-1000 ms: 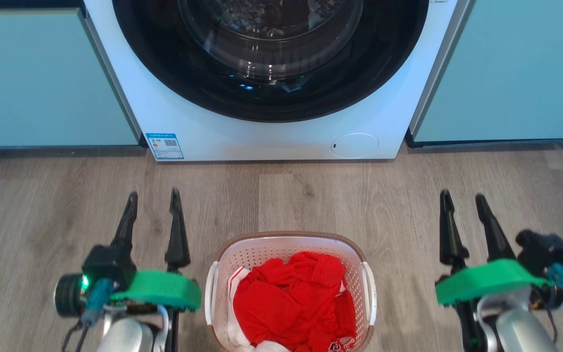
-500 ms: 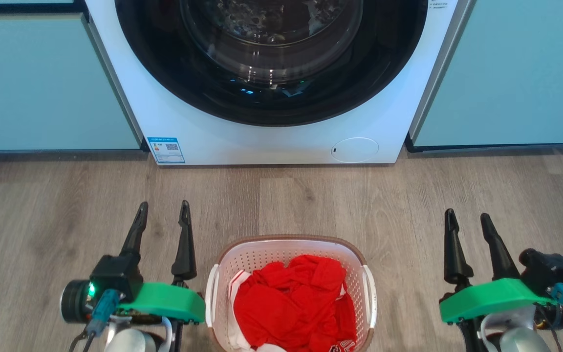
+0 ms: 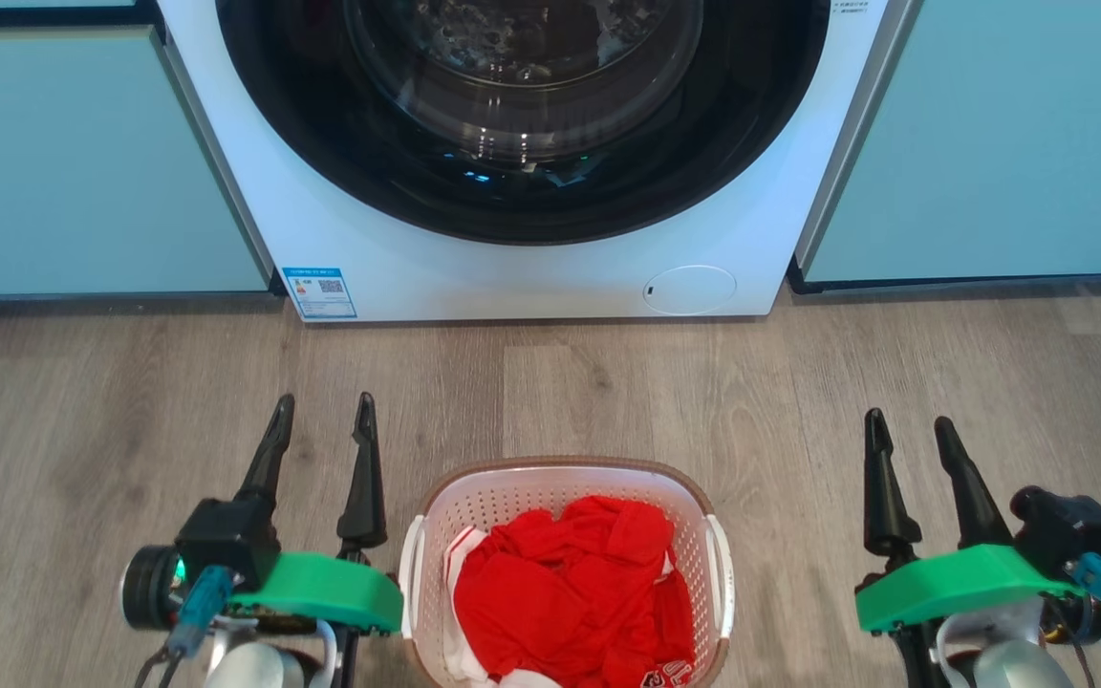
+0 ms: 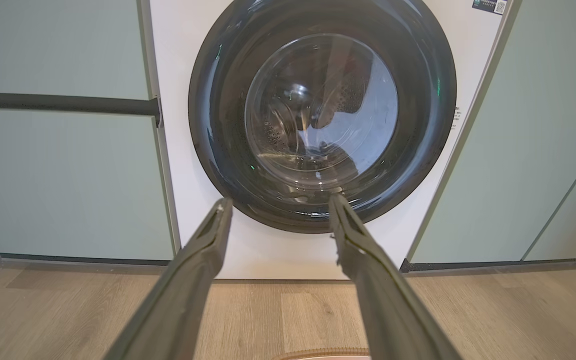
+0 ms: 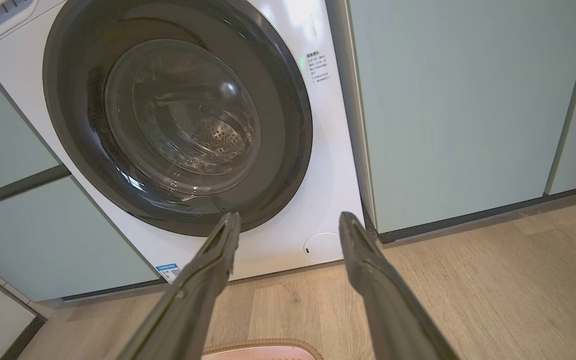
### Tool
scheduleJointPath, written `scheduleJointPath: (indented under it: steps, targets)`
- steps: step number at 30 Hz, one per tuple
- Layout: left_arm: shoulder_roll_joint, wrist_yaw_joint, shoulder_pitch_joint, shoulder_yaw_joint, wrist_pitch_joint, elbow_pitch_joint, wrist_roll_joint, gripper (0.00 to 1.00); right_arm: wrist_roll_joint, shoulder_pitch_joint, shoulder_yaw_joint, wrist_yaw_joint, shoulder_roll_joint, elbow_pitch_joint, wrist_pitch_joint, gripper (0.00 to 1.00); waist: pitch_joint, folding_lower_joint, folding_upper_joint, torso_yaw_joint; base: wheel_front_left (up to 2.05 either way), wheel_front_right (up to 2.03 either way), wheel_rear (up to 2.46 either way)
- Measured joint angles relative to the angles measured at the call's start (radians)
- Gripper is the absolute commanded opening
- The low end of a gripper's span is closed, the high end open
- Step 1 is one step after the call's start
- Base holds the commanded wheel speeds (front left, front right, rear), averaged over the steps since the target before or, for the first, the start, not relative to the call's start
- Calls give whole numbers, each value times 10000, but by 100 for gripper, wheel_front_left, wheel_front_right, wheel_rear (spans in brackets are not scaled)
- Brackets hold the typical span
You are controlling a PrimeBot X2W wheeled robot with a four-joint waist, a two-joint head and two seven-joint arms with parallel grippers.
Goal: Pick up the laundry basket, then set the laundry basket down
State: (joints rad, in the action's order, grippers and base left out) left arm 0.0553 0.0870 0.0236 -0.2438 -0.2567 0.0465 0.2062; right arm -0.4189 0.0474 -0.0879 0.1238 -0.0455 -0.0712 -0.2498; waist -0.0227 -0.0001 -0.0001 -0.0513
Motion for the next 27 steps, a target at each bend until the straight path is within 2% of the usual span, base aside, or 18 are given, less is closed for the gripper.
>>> scheduleJointPath:
  steps: [13, 14, 20, 27]
  targets:
    - [0, -50, -3, -10, 0, -6, 349, 100, 46, 0, 88, 0, 2, 2, 0, 100, -14, 0, 0, -66, 0, 0, 0]
    - [4, -73, 4, -23, 0, 54, 385, 0, 42, 1, 88, 0, 4, -59, 8, 0, -11, 0, 0, -71, 0, 0, 0]
    - [13, -75, 458, -58, 6, 871, 422, 0, 25, 233, -4, -2, 25, -899, 35, 0, -11, 0, 0, -69, 0, 0, 0]
    - [40, -165, 580, -21, 190, 972, 1329, 0, -759, 358, 6, -2, 25, -1018, 209, 0, 2, 0, 0, -29, 0, 0, 0]
